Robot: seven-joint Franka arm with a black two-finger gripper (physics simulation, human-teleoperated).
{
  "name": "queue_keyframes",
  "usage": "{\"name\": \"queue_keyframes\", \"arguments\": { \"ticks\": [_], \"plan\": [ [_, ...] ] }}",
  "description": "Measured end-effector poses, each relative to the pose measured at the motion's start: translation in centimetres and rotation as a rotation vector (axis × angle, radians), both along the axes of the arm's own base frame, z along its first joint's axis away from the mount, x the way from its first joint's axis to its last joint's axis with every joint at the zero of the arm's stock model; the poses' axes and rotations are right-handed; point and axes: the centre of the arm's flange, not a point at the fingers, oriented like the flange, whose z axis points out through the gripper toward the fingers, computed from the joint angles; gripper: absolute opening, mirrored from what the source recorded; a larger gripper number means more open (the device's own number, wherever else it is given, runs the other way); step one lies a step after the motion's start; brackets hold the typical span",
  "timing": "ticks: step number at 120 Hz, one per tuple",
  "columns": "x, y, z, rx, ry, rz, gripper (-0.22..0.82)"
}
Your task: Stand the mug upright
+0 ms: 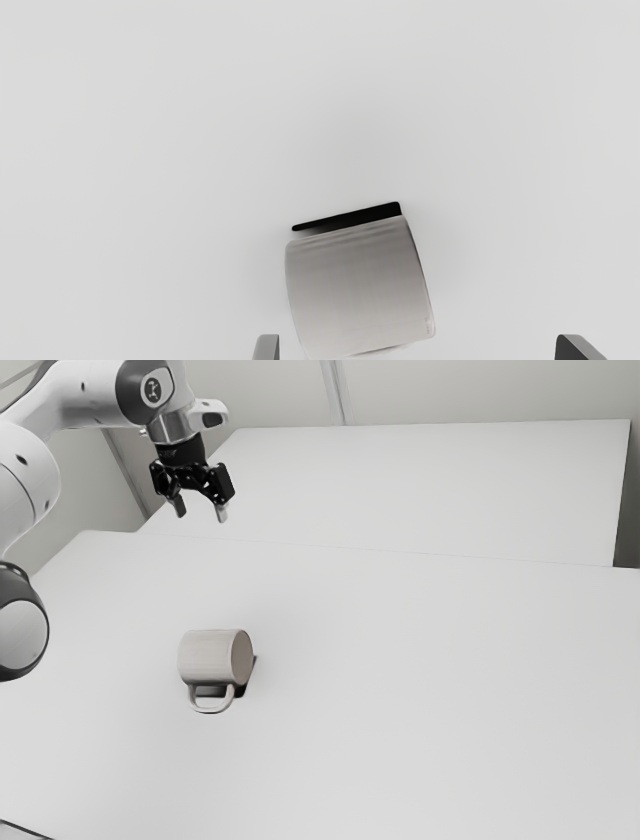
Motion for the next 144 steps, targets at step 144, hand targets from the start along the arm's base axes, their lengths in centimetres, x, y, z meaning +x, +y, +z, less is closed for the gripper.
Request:
{"name": "queue_keyframes", "arguments": {
  "ticks": [144],
  "plan": [
    [-14.1, 19.7, -23.2, -0.871, -0.042, 0.302, 0.6]
  ]
}}
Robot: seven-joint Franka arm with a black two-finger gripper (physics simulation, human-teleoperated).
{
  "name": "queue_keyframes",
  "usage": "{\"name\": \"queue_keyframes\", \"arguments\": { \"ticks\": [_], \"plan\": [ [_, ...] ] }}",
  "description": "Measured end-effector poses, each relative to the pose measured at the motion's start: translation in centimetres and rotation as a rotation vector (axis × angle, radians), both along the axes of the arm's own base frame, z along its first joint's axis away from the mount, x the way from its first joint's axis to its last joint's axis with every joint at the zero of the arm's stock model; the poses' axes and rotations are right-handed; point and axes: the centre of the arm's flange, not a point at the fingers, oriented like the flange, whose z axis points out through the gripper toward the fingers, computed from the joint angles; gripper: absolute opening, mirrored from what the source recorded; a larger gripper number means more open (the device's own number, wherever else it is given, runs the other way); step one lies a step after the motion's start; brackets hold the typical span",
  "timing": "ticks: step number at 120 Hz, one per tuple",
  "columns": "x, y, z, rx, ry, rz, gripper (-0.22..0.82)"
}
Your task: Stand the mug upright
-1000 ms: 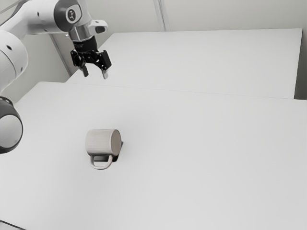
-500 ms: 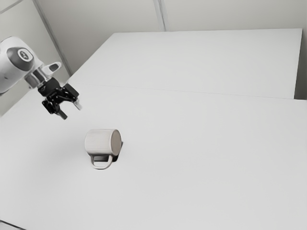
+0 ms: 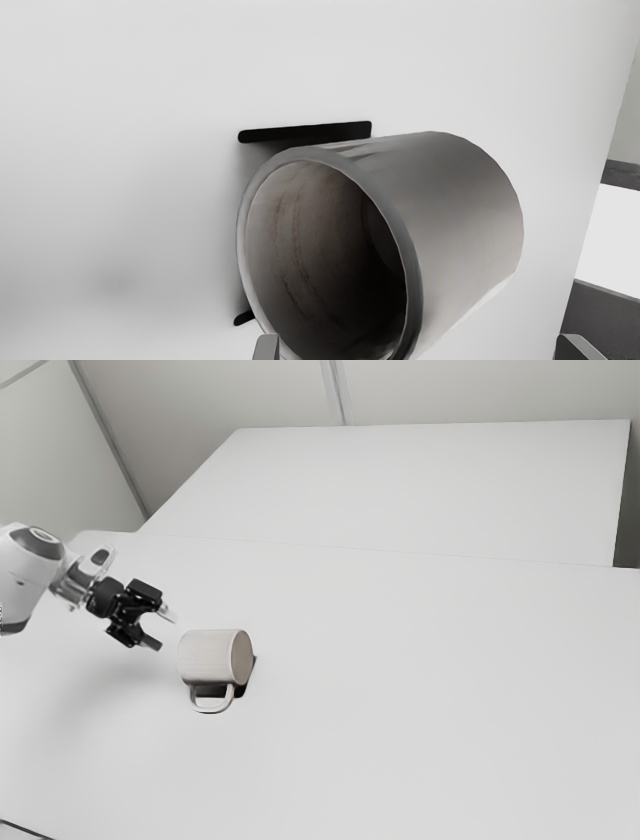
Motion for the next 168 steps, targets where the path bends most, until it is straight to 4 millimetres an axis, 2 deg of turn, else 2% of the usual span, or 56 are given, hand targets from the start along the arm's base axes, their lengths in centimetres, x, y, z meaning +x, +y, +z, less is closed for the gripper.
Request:
{"name": "queue_keyframes", "arguments": {
  "ticks": [20, 43, 92, 124, 168],
  "plan": [
    [0.2, -0.4, -1.8, -0.077, -0.072, -0.004, 0.6],
    [-0.5, -0.9, -4.3, -0.164, -0.127, 0.01, 0.6],
    [-0.9, -2.8, -6.1, -0.282, -0.238, -0.008, 0.59],
    [-1.9, -3.4, -7.2, -0.313, -0.274, -0.013, 0.41],
    [-1.6, -3.8, -7.1, -0.32, -0.336, -0.029, 0.1]
  ]
}}
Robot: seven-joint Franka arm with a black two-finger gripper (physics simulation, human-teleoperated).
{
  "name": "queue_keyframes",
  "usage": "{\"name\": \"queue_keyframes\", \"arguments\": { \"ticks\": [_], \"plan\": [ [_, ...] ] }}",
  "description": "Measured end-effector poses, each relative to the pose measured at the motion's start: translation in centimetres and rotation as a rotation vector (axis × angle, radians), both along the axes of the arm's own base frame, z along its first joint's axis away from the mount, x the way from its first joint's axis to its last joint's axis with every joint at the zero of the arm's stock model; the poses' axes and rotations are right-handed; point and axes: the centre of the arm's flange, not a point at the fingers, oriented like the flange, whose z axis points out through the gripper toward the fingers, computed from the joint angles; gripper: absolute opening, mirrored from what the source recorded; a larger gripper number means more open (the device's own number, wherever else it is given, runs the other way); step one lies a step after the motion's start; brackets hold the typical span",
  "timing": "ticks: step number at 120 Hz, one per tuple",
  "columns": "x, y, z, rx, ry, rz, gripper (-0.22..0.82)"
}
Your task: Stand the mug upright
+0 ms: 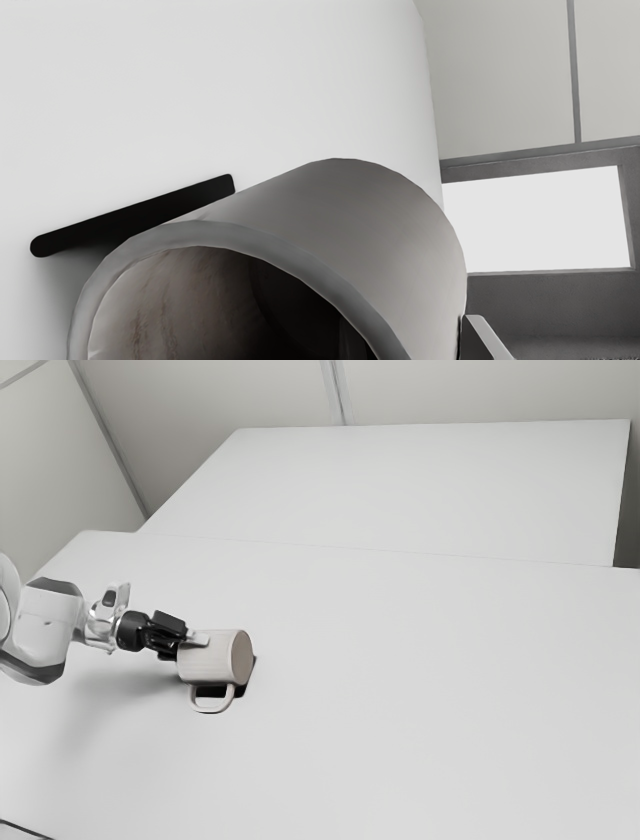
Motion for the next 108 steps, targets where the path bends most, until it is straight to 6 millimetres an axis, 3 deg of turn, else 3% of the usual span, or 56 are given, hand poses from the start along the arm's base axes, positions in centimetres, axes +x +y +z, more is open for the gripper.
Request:
{"name": "queue_keyframes", "arguments": {
  "ticks": [37, 53, 68, 77, 93, 108],
  "plan": [
    [0.5, -0.3, 0.9, 0.007, -0.048, -0.009, -0.05],
    [0.9, -0.7, 2.6, 0.019, -0.088, -0.02, -0.13],
    [1.5, -1.4, 5.3, 0.045, -0.138, -0.044, -0.14],
    [2.3, -3.0, 7.6, 0.087, -0.178, -0.087, -0.14],
    [4.4, -7.9, 11.5, 0.261, -0.231, -0.239, -0.14],
    [6.3, -11.6, 13.4, 0.511, -0.254, -0.393, -0.13]
  ]
}}
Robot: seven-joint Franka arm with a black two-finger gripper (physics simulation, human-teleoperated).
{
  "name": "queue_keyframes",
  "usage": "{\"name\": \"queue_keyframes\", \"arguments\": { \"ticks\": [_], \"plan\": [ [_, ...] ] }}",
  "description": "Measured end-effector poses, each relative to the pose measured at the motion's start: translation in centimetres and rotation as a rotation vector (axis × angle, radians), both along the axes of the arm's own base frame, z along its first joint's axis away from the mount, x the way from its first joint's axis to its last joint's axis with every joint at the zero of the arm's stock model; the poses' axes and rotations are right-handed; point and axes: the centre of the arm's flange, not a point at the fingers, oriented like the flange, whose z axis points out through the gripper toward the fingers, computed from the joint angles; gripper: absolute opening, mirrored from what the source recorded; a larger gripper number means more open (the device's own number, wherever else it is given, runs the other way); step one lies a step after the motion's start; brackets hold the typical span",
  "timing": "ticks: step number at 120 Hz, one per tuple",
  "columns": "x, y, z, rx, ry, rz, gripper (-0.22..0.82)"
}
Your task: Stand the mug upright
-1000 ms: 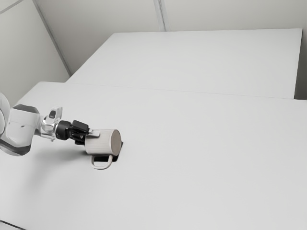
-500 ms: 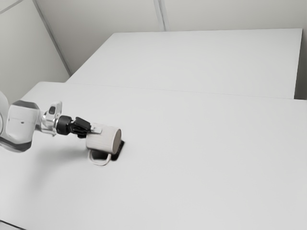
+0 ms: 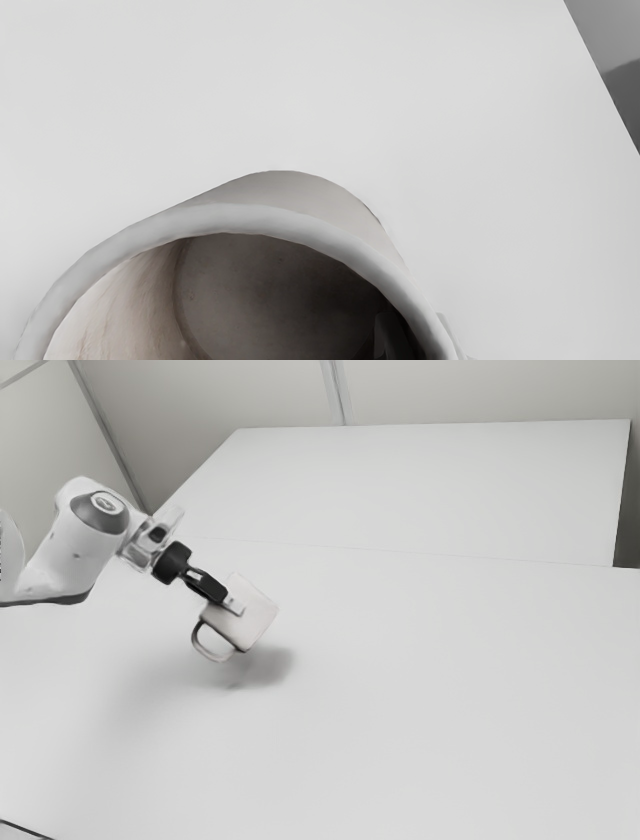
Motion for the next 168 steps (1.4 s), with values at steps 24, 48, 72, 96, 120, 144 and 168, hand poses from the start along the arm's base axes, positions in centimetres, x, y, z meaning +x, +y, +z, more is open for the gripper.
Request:
{"name": "queue_keyframes", "arguments": {
  "ticks": [24, 48, 72, 96, 120, 144, 168],
  "plan": [
    [1.8, -4.9, 1.0, 0.412, -0.045, -0.191, -0.13],
    [1.8, -9.8, 1.9, 0.651, -0.089, -0.281, -0.14],
    [0.2, -11.0, 0.0, 0.713, -0.075, -0.23, -0.14],
    [-0.4, -11.9, -1.4, 0.725, -0.074, -0.161, -0.14],
    [-0.7, -12.9, -2.5, 0.723, -0.079, -0.107, -0.14],
    [-1.2, -13.9, -3.8, 0.718, -0.075, -0.075, -0.14],
    [-1.3, -13.7, -4.5, 0.715, -0.062, -0.033, -0.14]
  ]
}}
